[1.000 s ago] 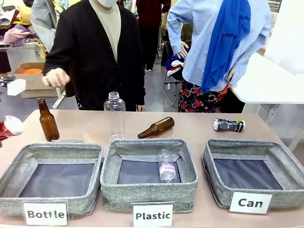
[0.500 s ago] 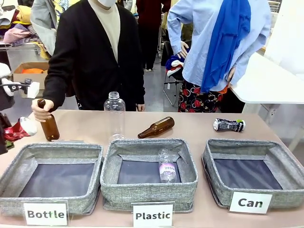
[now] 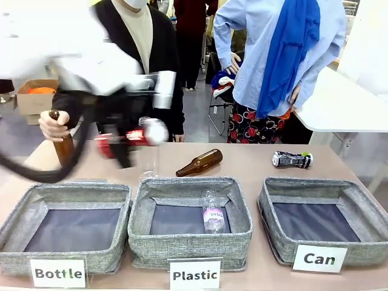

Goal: Sort the can waste into the basket.
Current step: Pick up the can waste from the table and place it in the right Fabric basket.

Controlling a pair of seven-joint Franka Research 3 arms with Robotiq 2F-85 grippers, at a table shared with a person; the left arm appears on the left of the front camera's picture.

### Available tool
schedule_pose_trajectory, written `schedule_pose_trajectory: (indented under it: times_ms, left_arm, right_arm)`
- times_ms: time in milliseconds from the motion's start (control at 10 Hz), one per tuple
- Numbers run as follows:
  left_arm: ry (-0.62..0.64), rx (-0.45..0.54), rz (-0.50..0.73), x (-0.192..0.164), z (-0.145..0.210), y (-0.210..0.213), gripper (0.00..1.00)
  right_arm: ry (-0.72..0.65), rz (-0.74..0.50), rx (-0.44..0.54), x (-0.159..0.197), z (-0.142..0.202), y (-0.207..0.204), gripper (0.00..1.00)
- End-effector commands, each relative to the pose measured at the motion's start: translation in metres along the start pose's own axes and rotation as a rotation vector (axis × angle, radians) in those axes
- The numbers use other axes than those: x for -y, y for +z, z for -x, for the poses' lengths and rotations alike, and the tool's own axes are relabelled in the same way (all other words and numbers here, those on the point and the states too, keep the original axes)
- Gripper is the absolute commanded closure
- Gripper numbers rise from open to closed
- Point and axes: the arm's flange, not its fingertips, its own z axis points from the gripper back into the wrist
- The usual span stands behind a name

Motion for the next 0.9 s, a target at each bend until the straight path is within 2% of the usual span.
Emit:
schedule_pose_trajectory:
  times_ms: [0, 100, 200, 300, 400, 500, 700, 800]
  left_arm:
    - [-0.135, 0.163, -0.114, -0.05, -0.049, -0.041, 1.0]
    - [-0.196, 0.25, -0.146, -0.054, -0.091, -0.066, 1.0]
    - [-0.259, 0.282, -0.152, -0.058, -0.131, -0.091, 1.0]
    - [-0.292, 0.322, -0.054, -0.061, -0.16, -0.118, 1.0]
    - [-0.249, 0.312, 0.121, -0.057, -0.172, -0.144, 1.0]
    - [-0.228, 0.267, -0.15, -0.047, -0.147, -0.106, 1.0]
    - [-0.228, 0.267, -0.15, -0.047, -0.147, -0.106, 1.0]
    - [-0.242, 0.31, -0.076, -0.052, -0.168, -0.139, 1.0]
  right_arm:
    - [0.026, -0.028, 0.01, 0.0, -0.002, 0.0, 0.0]
    - [0.026, -0.028, 0.01, 0.0, -0.002, 0.0, 0.0]
    - [0.026, -0.028, 0.01, 0.0, -0.002, 0.0, 0.0]
    - [0.026, -0.028, 0.01, 0.0, -0.002, 0.0, 0.0]
    - [0.026, -0.028, 0.01, 0.0, -0.002, 0.0, 0.0]
    - [0.026, -0.028, 0.01, 0.0, -0.002, 0.0, 0.0]
    - [0.026, -0.028, 0.01, 0.0, -0.002, 0.0, 0.0]
    - [0.026, -0.028, 0.01, 0.0, -0.002, 0.0, 0.0]
